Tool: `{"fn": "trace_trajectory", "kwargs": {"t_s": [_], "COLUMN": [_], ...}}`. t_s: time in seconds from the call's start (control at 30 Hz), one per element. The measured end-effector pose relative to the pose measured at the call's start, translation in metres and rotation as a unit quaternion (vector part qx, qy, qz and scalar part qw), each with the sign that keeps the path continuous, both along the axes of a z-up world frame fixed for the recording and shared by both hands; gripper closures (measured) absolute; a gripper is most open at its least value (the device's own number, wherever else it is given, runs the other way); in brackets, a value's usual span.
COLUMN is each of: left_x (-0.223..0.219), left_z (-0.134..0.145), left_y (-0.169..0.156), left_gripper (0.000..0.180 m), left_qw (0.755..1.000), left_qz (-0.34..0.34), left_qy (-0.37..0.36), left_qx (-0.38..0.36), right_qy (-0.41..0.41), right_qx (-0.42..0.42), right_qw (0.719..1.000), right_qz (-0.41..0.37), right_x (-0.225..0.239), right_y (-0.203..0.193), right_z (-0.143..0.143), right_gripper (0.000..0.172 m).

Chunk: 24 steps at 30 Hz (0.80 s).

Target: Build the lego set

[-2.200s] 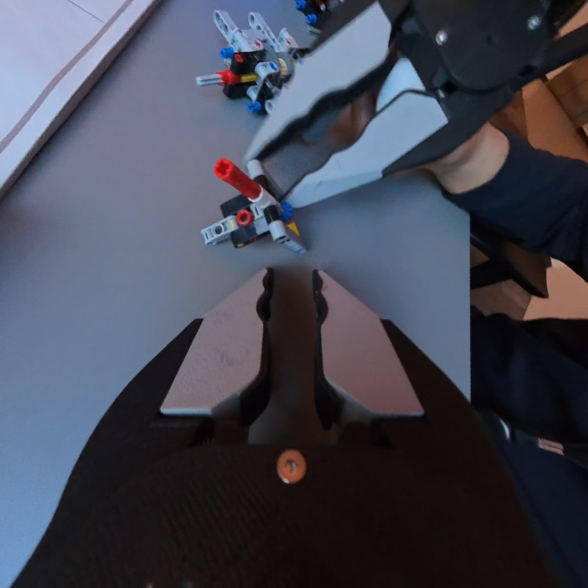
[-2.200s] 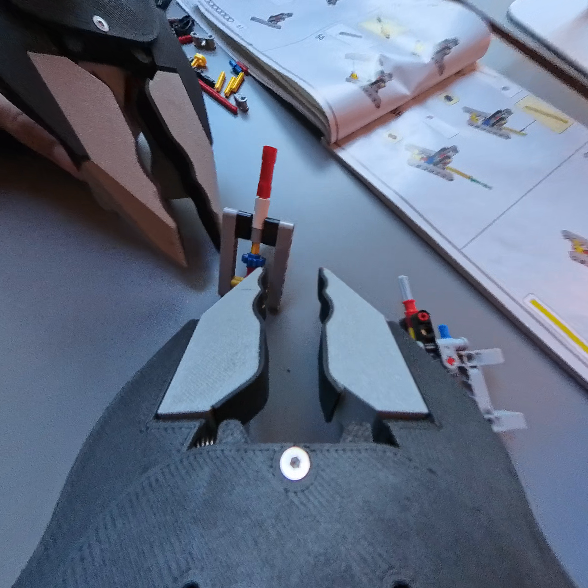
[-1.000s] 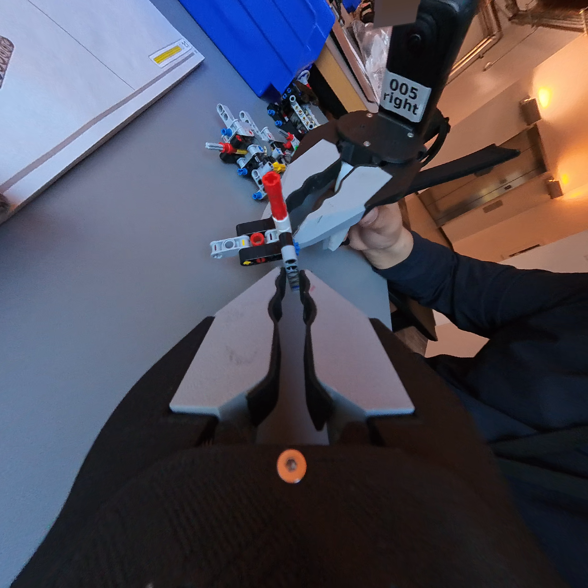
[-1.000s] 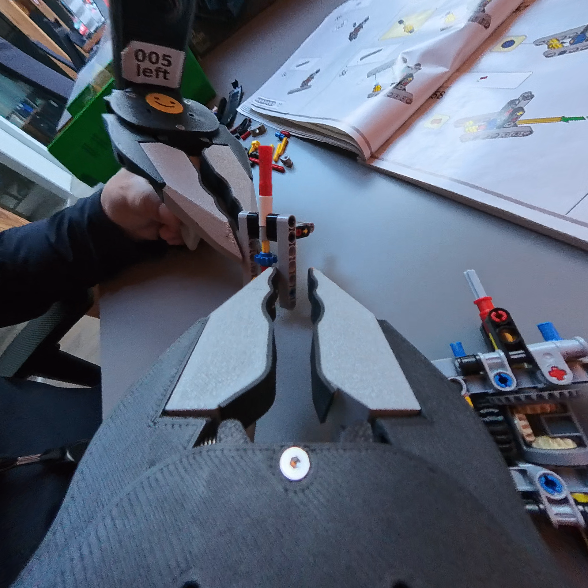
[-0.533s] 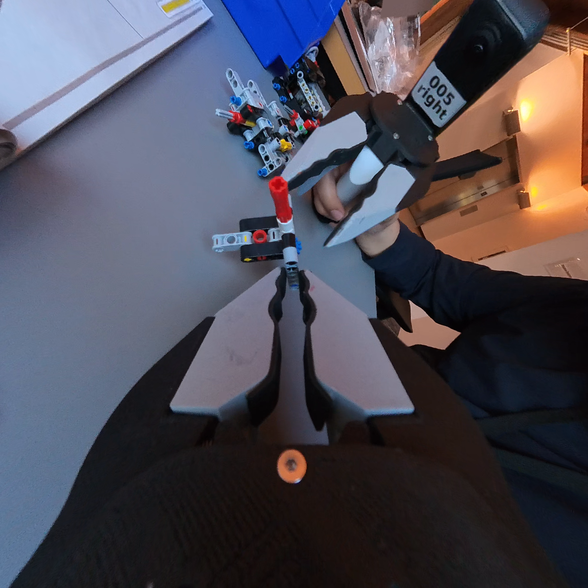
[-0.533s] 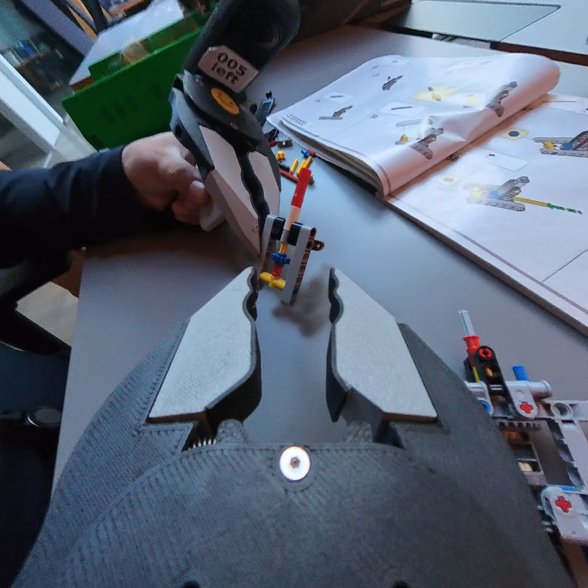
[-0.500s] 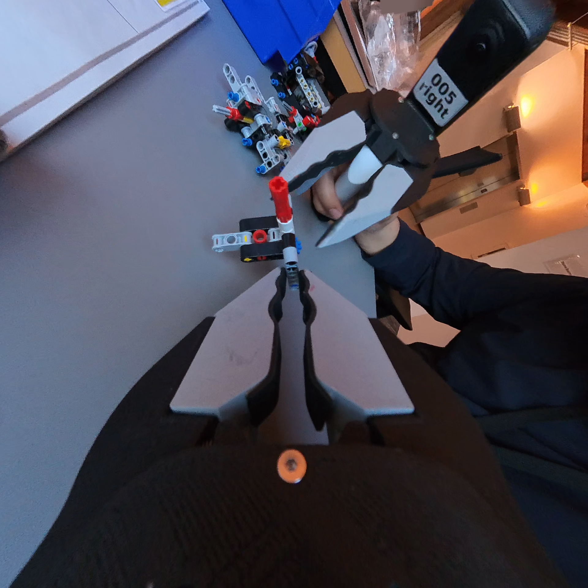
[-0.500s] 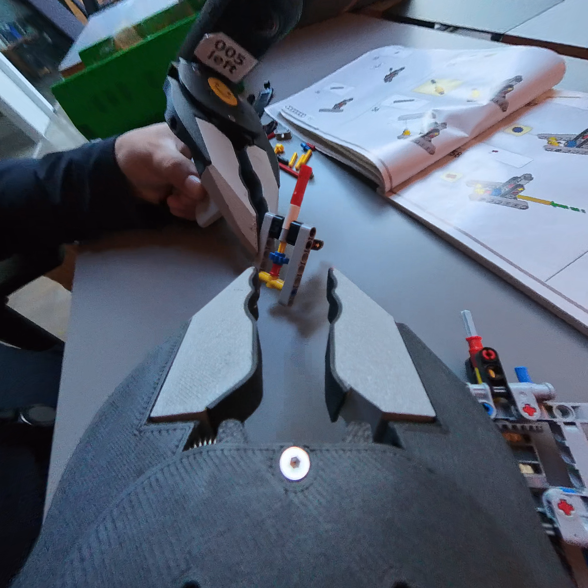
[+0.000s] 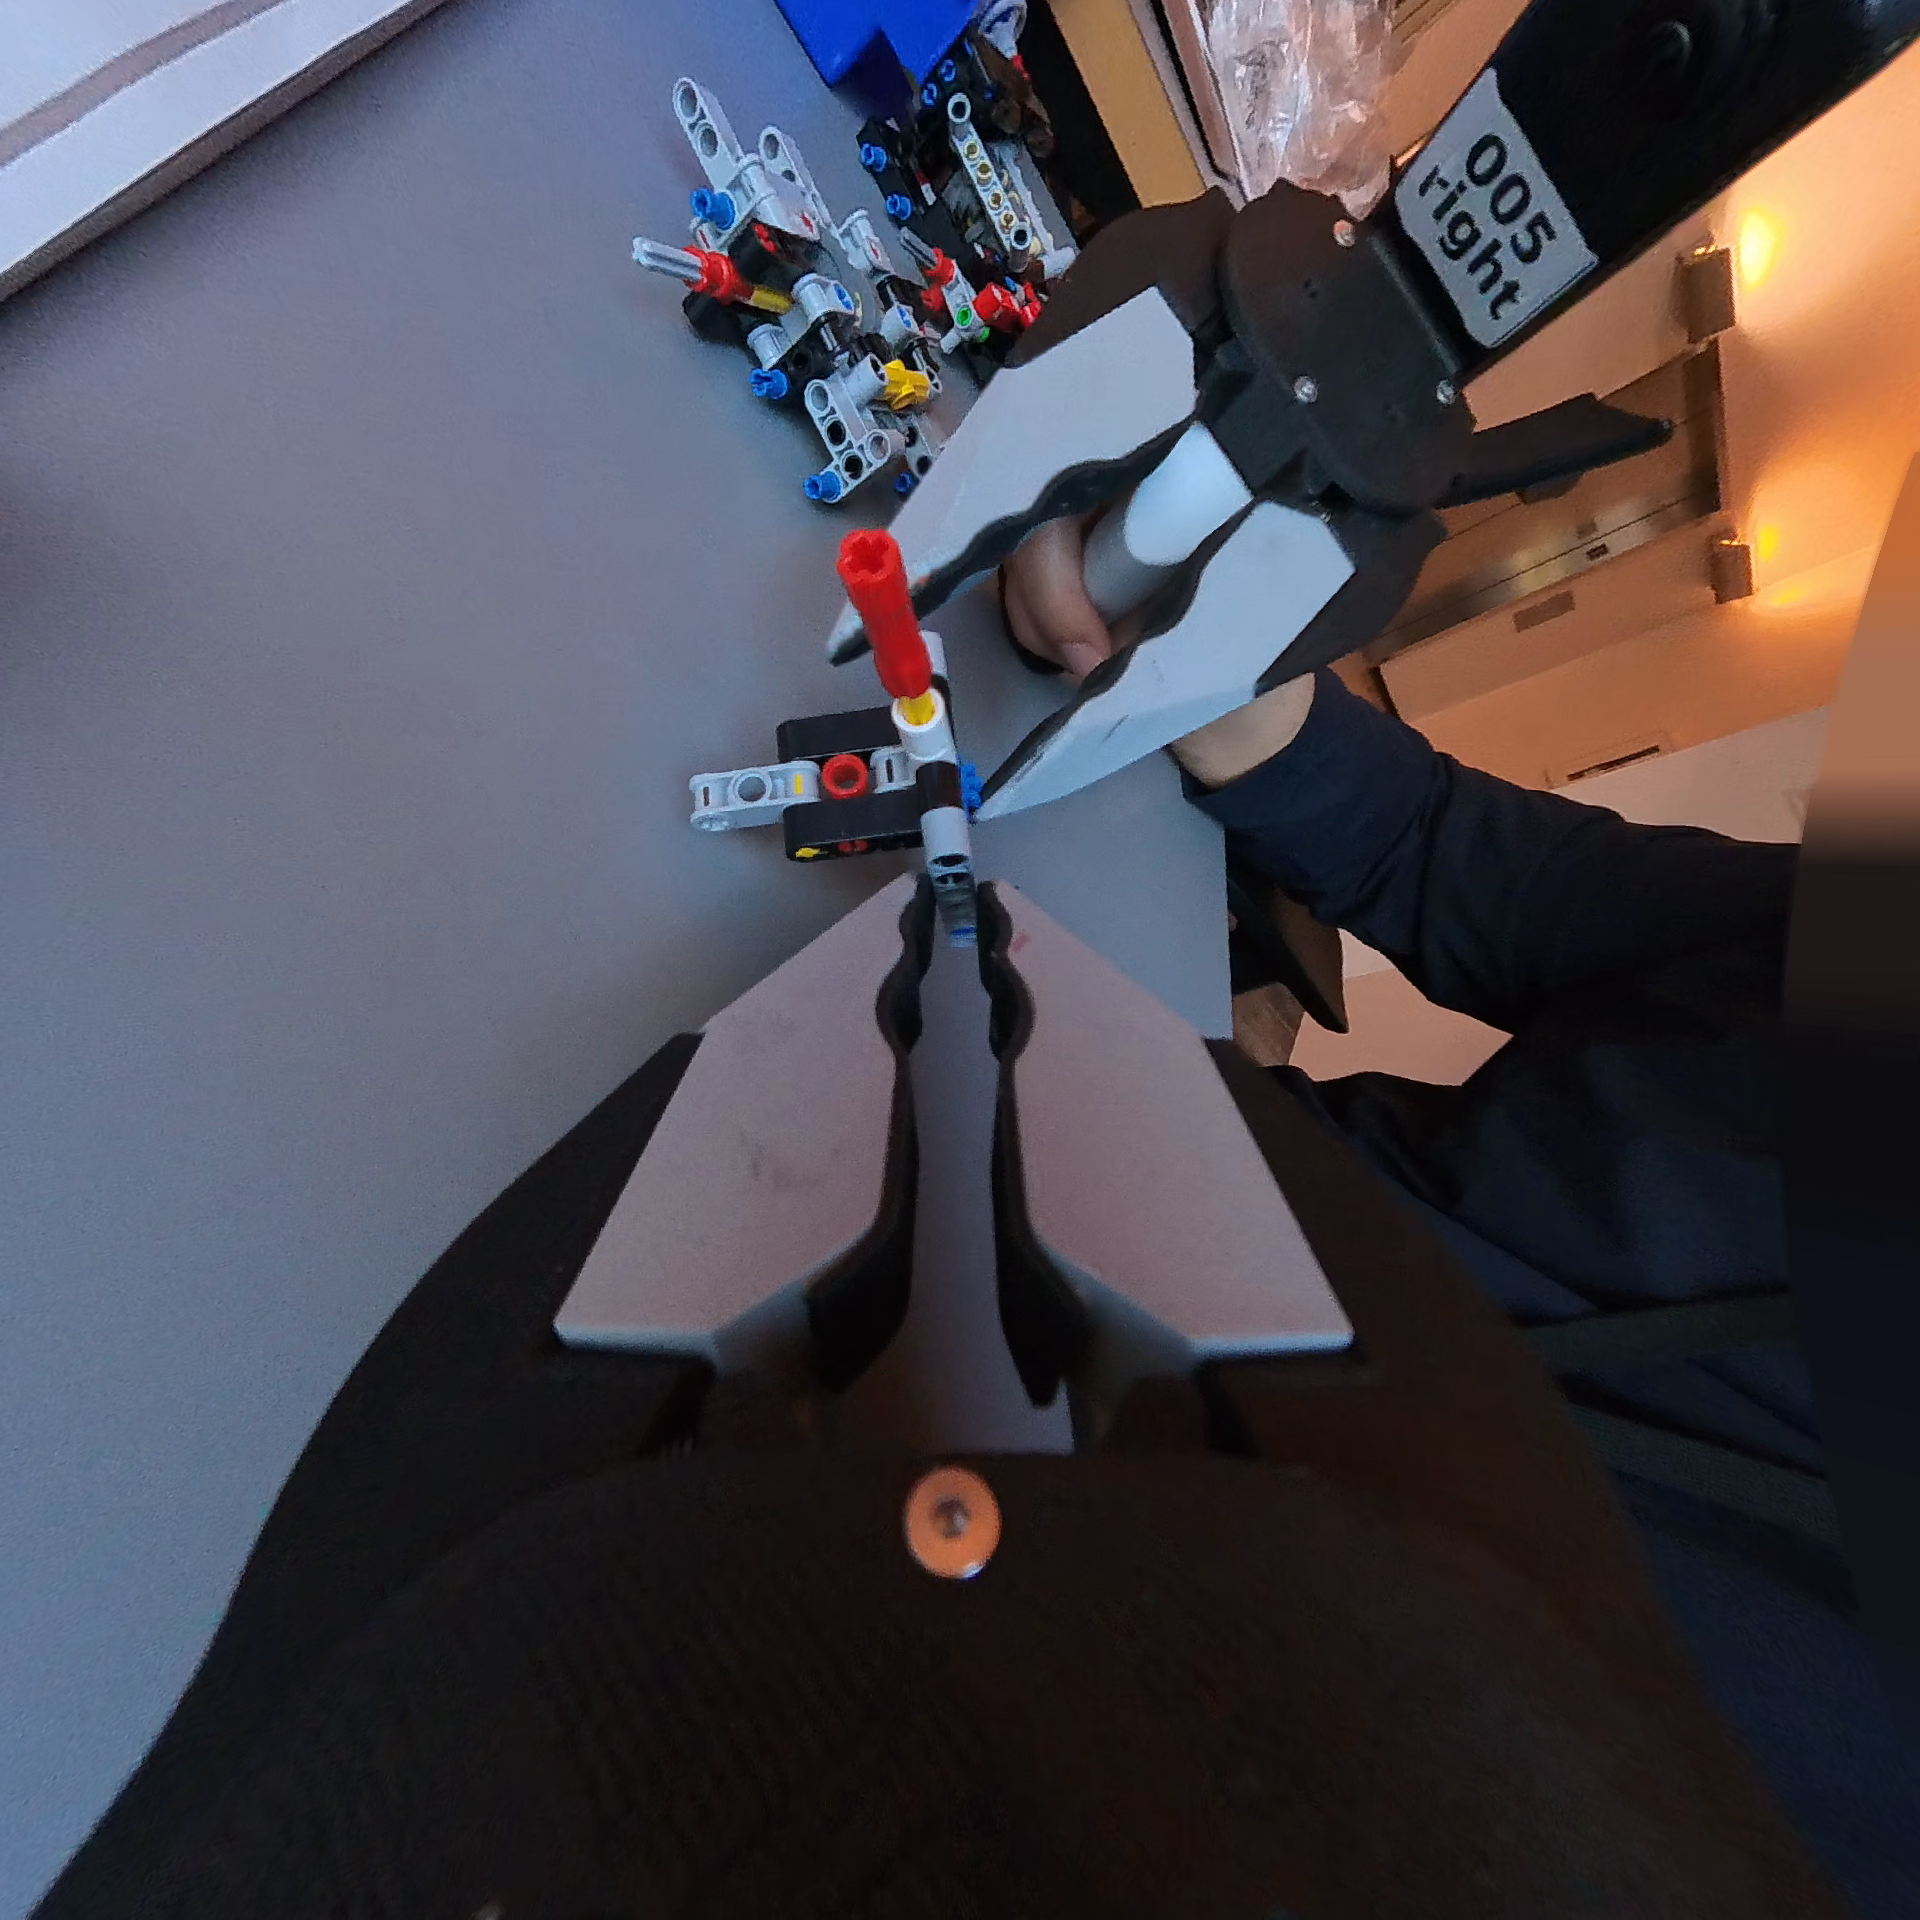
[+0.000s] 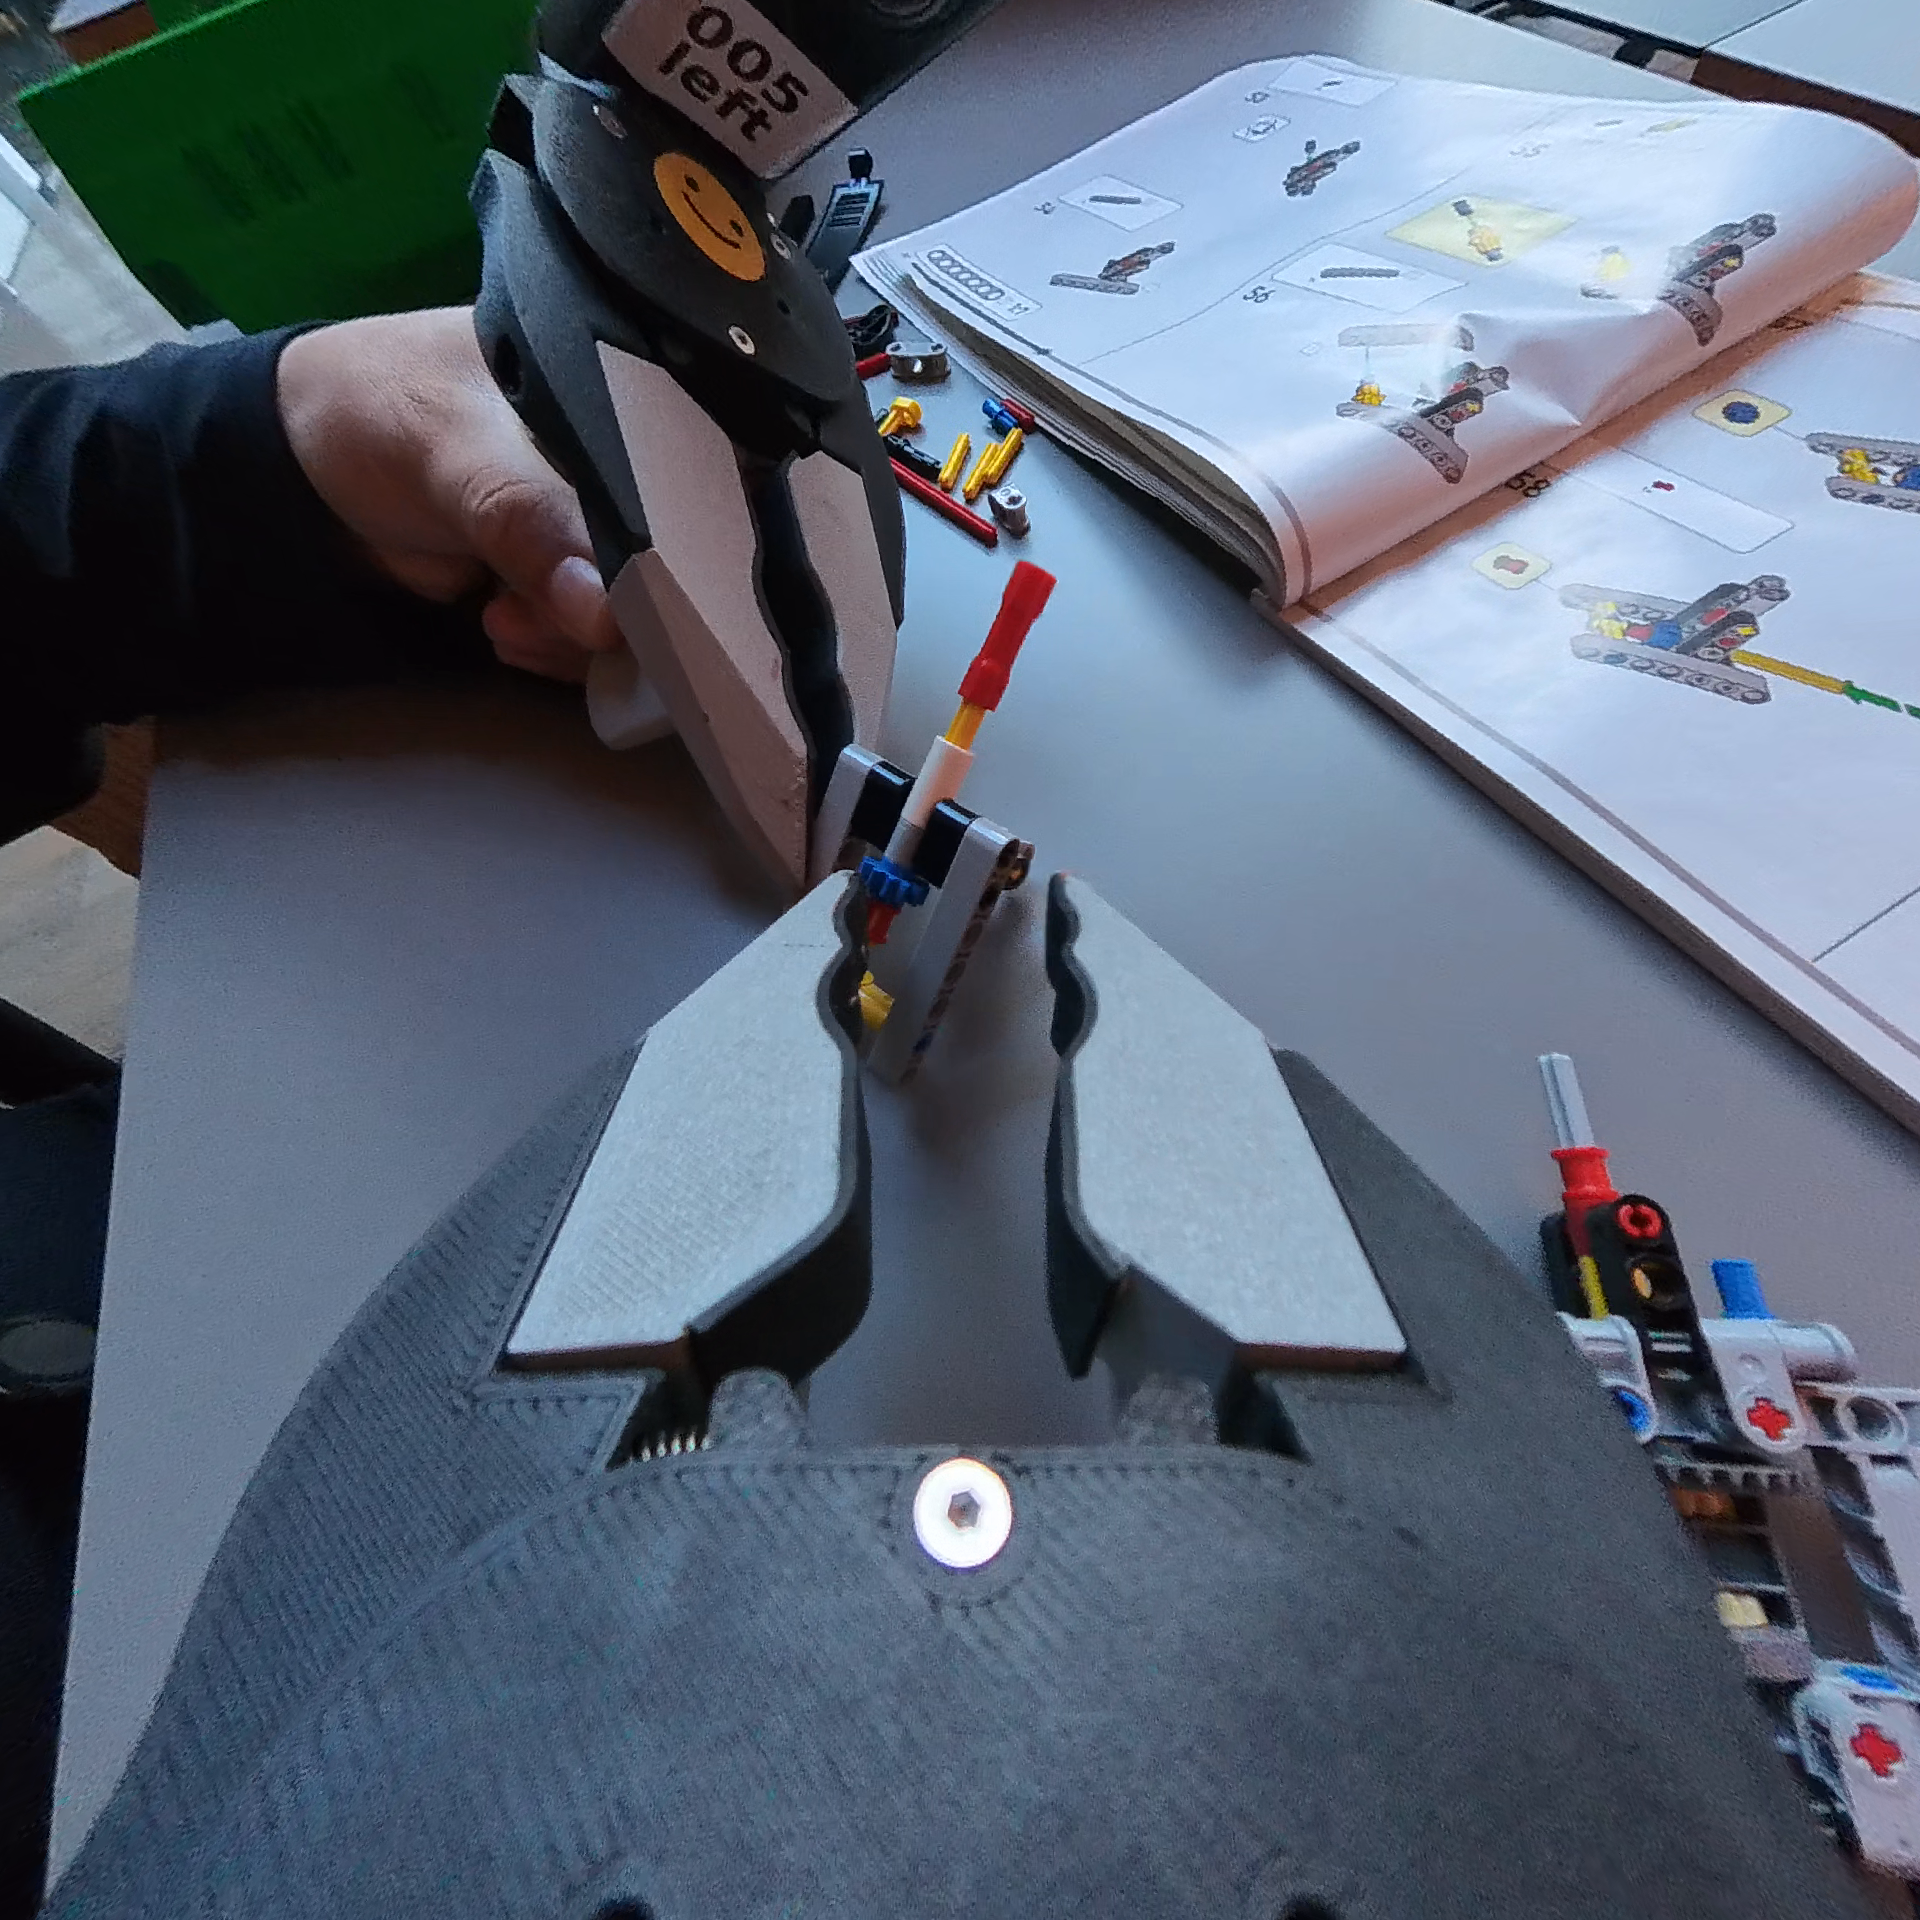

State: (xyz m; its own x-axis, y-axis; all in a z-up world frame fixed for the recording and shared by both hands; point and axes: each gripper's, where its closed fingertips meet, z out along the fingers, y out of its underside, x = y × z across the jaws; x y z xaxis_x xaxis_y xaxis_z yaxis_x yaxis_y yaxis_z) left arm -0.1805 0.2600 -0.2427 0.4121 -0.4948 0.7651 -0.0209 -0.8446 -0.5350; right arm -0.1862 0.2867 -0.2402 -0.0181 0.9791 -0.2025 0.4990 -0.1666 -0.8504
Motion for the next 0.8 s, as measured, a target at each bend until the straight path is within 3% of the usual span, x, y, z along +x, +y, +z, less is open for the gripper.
{"fn": "trace_trajectory", "kwargs": {"t_s": [0.17, 0.37, 0.53, 0.8], "left_x": [-0.002, -0.003, -0.004, 0.005], "left_z": [0.002, 0.001, -0.009, -0.006], "left_y": [0.002, 0.004, 0.003, 0.0], "left_gripper": [0.175, 0.175, 0.175, 0.175], "left_qw": [1.0, 1.0, 0.996, 0.976], "left_qz": [0.007, 0.013, 0.003, -0.024], "left_qy": [-0.015, -0.004, 0.078, 0.156], "left_qx": [-0.007, 0.002, 0.052, 0.147], "right_qy": [0.013, 0.041, 0.079, 0.1], "right_qx": [-0.038, -0.052, -0.027, -0.014], "right_qw": [0.999, 0.998, 0.996, 0.995], "right_qz": [0.005, 0.007, 0.009, 0.001], "right_x": [0.001, 0.003, 0.001, 0.0], "right_y": [-0.001, 0.0, 0.0, 0.004], "right_z": [0.004, 0.013, 0.026, 0.035], "right_gripper": [0.153, 0.144, 0.127, 0.138]}}
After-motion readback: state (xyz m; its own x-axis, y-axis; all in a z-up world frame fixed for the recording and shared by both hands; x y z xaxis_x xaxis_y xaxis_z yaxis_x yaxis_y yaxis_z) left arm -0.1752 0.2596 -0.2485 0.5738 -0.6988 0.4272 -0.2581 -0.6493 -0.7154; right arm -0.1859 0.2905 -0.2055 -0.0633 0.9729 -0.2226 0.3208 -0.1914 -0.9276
